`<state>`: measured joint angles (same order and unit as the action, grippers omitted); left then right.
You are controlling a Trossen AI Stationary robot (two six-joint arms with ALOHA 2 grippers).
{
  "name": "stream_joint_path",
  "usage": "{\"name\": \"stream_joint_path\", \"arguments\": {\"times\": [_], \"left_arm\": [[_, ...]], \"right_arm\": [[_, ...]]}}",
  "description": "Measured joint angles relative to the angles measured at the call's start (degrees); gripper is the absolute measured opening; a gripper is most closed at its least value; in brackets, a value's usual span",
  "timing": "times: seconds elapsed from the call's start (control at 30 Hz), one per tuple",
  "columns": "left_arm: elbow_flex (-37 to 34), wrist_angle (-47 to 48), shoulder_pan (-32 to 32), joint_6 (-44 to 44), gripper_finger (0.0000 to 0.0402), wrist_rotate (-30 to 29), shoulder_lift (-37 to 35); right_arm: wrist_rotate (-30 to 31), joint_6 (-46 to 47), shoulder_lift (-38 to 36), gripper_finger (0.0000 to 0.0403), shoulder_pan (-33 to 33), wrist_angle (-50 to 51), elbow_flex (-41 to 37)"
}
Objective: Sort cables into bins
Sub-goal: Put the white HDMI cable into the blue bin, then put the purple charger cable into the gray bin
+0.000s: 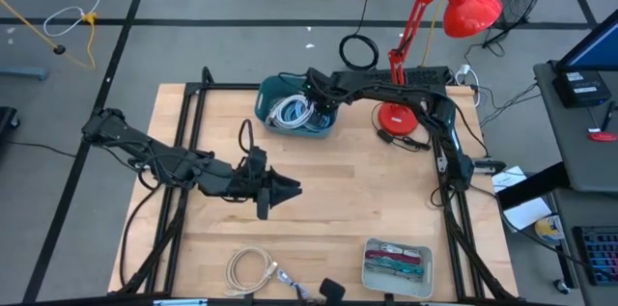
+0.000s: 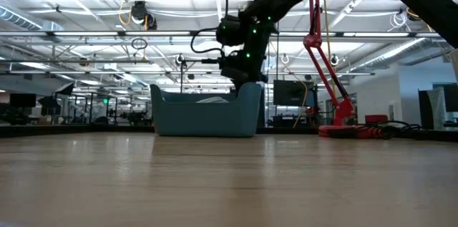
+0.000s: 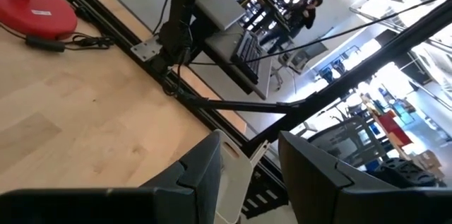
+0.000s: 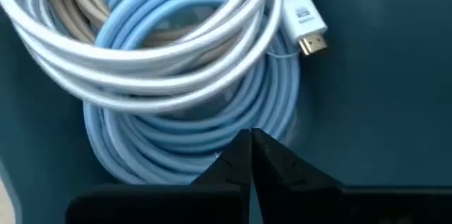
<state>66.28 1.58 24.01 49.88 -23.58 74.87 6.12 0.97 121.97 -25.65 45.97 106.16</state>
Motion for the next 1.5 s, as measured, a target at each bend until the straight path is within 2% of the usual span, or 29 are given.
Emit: {"name": "stream_joint_path", "arguments": {"times": [0.2, 0.43, 0.63, 0.77, 0.97, 1.13, 1.27, 1.4, 1.5], "left_arm": [[0.0, 0.0, 0.0, 0.2, 0.0145, 0.6, 0.0], [0.0, 0.0, -0.4, 0.4, 0.0145, 0.9, 0.0], [0.0, -0.1, -0.5, 0.7, 0.0145, 1.2, 0.0], [0.0, -0.1, -0.5, 0.8, 0.0145, 1.3, 0.0], [0.0, 0.0, -1.2, 0.5, 0.0145, 1.3, 0.0], [0.0, 0.2, -2.8, -0.4, 0.0145, 1.2, 0.0], [0.0, 3.1, -3.5, -0.7, 0.0145, 2.2, 0.0], [0.0, 9.1, -3.4, 1.4, 0.0145, 7.8, 0.0], [0.0, 14.3, -2.7, 2.3, 0.0145, 12.4, 0.0]], "right_arm": [[-0.6, 0.0, 0.0, 0.0001, 0.3, -3.5, -0.6], [-6.2, 1.4, 0.0, 0.0, 1.2, -8.5, -0.6], [-6.1, 1.2, 0.9, 0.0, 1.3, -7.5, -0.6], [-1.3, 0.9, 0.3, 0.0, 1.4, -6.1, -0.6], [-0.1, -2.5, -6.2, 0.0, 1.2, -7.8, 0.2], [-0.5, -1.6, -13.0, 0.0, 2.2, -9.1, 0.3], [-6.6, 1.9, -19.1, 0.001, 3.2, -7.2, 0.4], [-12.8, 4.9, -23.8, 0.0031, 6.0, -3.1, 0.4], [-15.3, 6.2, -27.3, 0.0052, 10.0, 0.1, 0.4]]}}
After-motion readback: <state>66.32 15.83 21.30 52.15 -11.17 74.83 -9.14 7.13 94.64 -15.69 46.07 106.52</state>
